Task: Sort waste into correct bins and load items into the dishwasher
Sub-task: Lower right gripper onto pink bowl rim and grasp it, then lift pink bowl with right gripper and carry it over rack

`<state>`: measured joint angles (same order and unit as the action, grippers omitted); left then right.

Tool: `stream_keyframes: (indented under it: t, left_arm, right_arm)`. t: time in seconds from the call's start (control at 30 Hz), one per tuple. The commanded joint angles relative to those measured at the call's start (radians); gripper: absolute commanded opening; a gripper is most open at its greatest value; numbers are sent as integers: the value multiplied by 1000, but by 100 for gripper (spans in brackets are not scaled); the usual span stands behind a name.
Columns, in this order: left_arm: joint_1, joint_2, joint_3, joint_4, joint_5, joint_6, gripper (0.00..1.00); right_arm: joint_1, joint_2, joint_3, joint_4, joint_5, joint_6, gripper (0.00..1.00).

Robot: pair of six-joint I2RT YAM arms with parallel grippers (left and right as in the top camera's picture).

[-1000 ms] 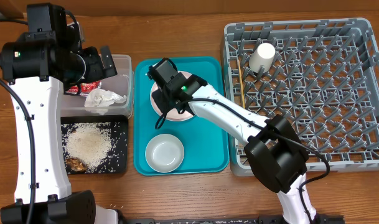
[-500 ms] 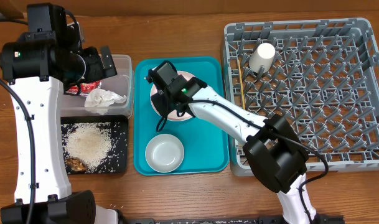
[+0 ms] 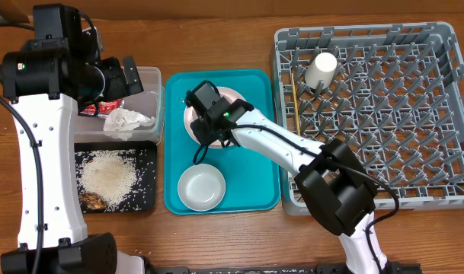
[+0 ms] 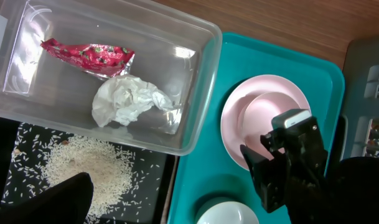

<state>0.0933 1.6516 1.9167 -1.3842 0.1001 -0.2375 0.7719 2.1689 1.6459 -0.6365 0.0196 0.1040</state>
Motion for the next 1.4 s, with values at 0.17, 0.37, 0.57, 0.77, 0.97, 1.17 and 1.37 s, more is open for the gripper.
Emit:
stream_keyframes:
  t: [0.17,0.37,0.57,0.77,0.97,1.17,1.37]
  left_arm:
    - [-2,7,1,0,-7,-13,100]
    - [-2,7,1,0,-7,-13,100]
    - [-2,7,1,0,-7,-13,100]
    - [-2,7,1,0,-7,-13,100]
    - [-2,7,1,0,-7,-13,100]
    - [-2,7,1,0,-7,-13,100]
    - [-2,7,1,0,-7,-13,100]
  right_arm:
    - [-2,1,-18,28,13,-4,43]
    - [-2,1,-15,30,13,-4,42]
    - [-2,1,-15,23,13,-4,38]
    - [-2,0,-14,27,14,-4,26]
    - [-2,-2,9,27,17,-4,6]
    - [-2,-16,74,-43,4,-3,4]
    - [-2,-92,140,-135,-60,0,4]
